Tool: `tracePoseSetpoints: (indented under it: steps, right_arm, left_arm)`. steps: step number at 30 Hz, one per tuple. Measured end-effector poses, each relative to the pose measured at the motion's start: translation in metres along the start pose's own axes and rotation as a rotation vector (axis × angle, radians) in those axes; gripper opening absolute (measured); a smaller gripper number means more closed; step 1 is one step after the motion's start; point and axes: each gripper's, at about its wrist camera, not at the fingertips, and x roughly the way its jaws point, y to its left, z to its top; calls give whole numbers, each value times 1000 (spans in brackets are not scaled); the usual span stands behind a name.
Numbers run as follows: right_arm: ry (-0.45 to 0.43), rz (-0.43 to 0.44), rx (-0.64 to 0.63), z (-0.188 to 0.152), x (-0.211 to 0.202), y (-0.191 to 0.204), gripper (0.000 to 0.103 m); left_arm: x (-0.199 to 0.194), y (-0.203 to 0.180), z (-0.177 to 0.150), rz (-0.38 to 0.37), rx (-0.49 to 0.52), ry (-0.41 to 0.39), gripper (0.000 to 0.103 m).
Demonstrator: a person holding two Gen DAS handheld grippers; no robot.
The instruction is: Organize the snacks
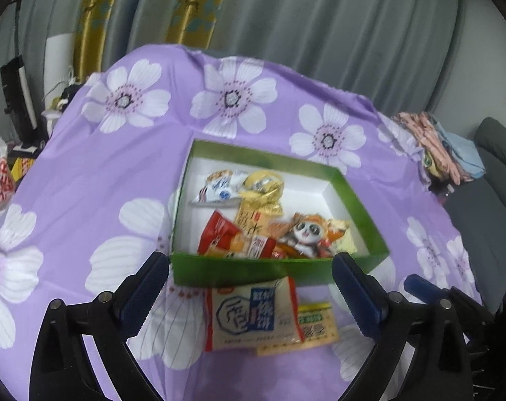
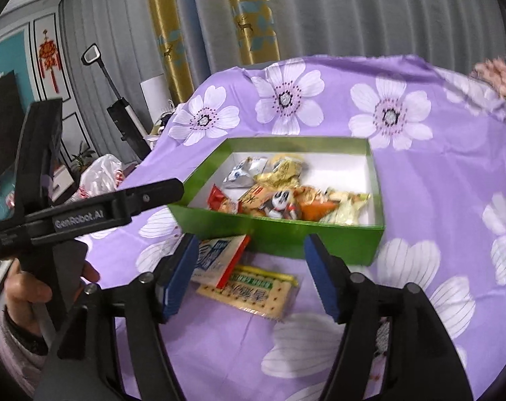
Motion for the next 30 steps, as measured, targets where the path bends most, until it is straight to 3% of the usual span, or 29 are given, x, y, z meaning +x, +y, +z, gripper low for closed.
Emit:
tracePoseSetpoints:
  steps: [13, 30]
  right_arm:
    - [38, -34, 15, -9, 0, 6, 67]
    - [43, -58, -32, -3, 5, 23, 67]
  left_arm:
    - [-1, 7, -8, -19, -6, 28, 98]
    - [-4, 15, -14, 19, -7, 56, 98]
